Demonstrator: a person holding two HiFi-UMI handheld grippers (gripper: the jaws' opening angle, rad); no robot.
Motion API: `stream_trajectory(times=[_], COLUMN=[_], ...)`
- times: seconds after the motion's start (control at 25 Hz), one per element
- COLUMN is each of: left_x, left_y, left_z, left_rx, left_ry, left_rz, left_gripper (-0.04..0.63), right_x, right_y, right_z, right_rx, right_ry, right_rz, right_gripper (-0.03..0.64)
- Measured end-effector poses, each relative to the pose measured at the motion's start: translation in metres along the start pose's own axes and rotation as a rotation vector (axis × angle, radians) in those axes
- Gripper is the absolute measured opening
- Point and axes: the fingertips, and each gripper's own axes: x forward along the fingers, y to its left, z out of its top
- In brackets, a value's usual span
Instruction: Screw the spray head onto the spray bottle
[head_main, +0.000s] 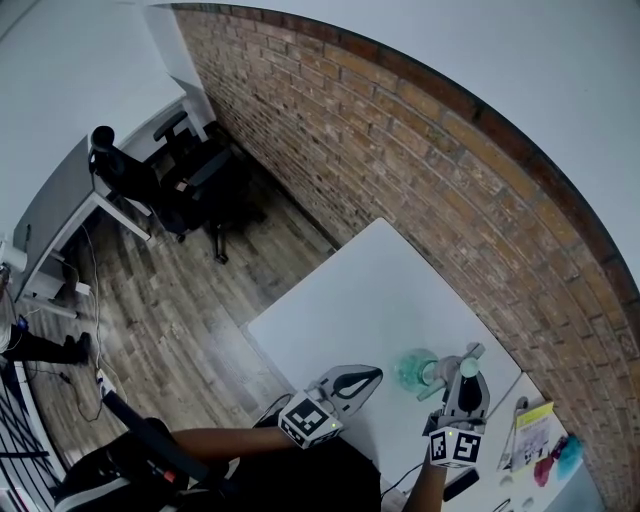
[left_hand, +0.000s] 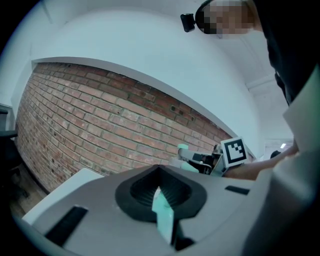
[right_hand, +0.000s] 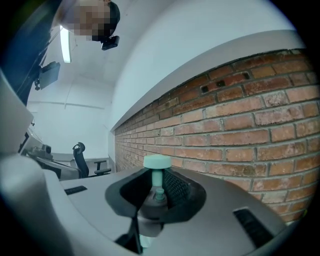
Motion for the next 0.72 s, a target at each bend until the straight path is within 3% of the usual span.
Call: stream_trajectory(times=[0.08, 0.24, 0.72], left_x=[0.0, 0.001, 0.011], left_y=[0.001, 0.004, 0.001], left_z=[0.002, -0.008, -0.013], left_rx=[-0.011, 0.041, 0.037], left_ry=[-0.003, 0.018, 0.043], left_rz=[0.008, -0.002, -0.016], left_gripper=[0.0, 0.0, 0.0], right_x=[0.002, 0.003, 0.004], right_y=[0.002, 0.003, 0.005], right_z=[-0.007, -0.017, -0.033], right_rx=[-0.004, 0.002, -0.01], right_ry=[0.012, 0.021, -0.009], right_rz=[0.006, 0.012, 0.002], right_gripper=[0.067, 0.067, 0.067])
